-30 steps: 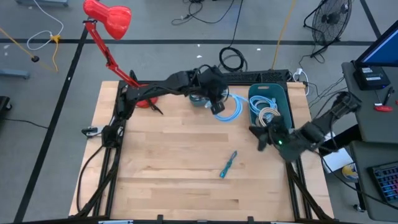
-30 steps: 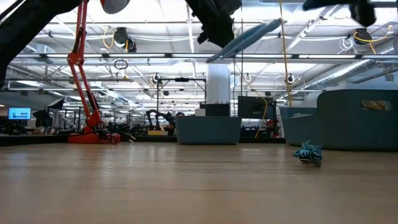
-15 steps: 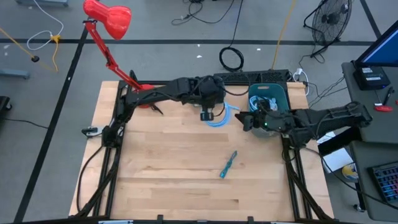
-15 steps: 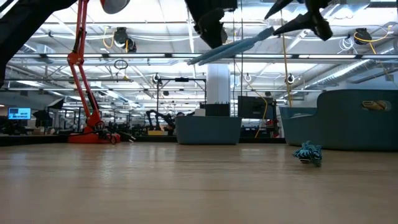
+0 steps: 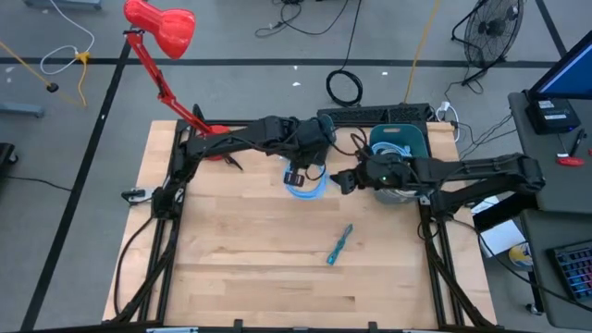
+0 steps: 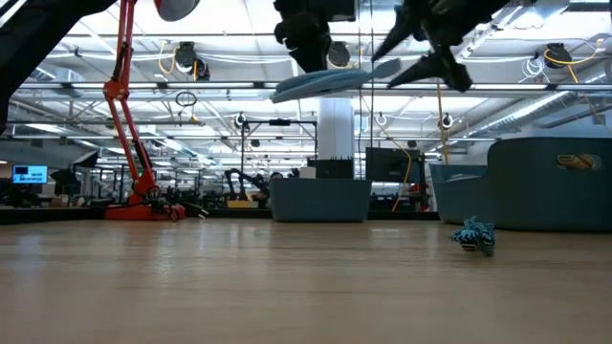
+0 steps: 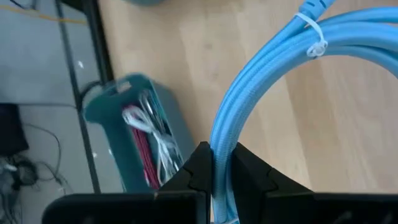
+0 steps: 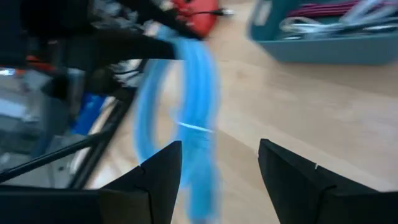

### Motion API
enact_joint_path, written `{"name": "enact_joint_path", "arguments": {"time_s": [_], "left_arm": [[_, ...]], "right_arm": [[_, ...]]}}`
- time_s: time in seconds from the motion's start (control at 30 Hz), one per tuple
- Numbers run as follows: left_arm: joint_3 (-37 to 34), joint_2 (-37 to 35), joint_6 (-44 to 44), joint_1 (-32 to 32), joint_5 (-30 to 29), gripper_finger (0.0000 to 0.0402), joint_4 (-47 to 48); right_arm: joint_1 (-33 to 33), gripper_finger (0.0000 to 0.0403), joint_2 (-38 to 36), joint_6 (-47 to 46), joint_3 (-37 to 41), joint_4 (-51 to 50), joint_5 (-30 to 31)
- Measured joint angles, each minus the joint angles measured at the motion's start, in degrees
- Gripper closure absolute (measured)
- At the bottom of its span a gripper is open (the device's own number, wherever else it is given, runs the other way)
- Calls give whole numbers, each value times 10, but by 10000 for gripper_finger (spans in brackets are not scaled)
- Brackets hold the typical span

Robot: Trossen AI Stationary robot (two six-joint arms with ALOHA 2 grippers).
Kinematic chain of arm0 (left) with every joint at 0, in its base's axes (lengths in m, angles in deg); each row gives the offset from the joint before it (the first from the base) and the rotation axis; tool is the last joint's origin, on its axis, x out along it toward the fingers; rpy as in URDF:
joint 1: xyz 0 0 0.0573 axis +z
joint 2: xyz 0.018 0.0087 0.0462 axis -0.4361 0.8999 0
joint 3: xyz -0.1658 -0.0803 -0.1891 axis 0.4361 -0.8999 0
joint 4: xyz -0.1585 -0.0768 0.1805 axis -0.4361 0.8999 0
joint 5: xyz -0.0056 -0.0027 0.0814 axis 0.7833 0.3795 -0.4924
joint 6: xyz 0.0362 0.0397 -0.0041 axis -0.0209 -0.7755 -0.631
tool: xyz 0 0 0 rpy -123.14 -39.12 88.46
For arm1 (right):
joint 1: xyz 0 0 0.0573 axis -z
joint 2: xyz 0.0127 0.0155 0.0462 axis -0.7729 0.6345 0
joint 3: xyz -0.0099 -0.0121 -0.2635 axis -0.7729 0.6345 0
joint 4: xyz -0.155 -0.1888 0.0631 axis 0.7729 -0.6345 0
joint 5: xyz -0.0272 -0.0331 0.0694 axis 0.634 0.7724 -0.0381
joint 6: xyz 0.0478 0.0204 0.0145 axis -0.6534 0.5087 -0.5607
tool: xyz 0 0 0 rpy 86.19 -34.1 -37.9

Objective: Pick & Place USB Port
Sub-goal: Put the blue HDMI cable into the right blue bin

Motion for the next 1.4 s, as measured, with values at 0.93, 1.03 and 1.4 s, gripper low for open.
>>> {"name": "enact_joint_path", "arguments": {"time_s": [0.93, 1.03, 1.4], "left_arm": [[0, -9, 83, -13, -35, 265, 1], [0, -9, 97, -13, -40, 241, -1], [0, -9, 120, 0, -70, 230, 38]], "right_arm": [[-22, 381, -28, 9, -10, -53, 86], [-36, 381, -60, -16, -28, -115, 145], [-115, 381, -118, -253, -119, -516, 255]]}}
